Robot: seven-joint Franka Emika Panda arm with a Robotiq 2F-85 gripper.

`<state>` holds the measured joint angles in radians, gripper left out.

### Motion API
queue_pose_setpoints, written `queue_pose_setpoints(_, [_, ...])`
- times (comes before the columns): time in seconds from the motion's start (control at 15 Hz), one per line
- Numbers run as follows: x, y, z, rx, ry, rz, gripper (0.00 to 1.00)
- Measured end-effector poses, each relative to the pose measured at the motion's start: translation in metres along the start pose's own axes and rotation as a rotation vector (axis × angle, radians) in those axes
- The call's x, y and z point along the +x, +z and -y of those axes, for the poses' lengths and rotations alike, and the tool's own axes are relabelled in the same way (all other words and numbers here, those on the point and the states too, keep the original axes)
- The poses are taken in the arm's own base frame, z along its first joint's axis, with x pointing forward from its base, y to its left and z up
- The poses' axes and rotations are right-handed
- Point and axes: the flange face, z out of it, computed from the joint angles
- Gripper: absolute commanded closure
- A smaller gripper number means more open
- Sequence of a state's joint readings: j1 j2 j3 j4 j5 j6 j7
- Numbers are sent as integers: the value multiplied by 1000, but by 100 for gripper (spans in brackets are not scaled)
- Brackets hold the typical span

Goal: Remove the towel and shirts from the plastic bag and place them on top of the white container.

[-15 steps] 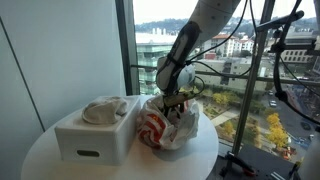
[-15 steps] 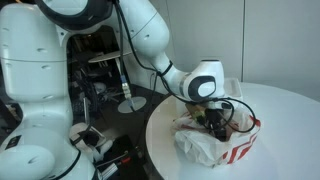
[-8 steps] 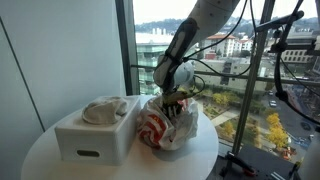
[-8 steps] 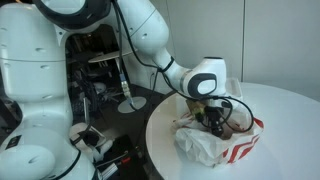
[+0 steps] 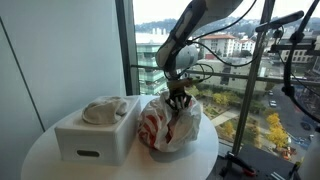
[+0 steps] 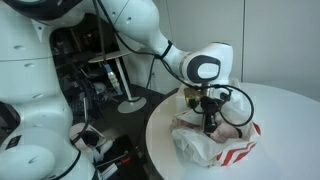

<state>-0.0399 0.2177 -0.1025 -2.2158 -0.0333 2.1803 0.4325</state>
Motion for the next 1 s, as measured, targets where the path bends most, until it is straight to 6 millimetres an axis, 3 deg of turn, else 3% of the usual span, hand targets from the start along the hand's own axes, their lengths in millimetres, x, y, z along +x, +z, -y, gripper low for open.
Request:
queue_pose_setpoints(0.27, [-24,-56,-25,-28,101,39,89])
queue_pose_setpoints(0.6, [-57,-147,-43,-31,214,-166,89])
queue_pose_setpoints(0.8, [-92,-207,-40,-22,195,-328,88])
queue_pose_setpoints(1.0, [-131,-252,-18,0,122,-470,88])
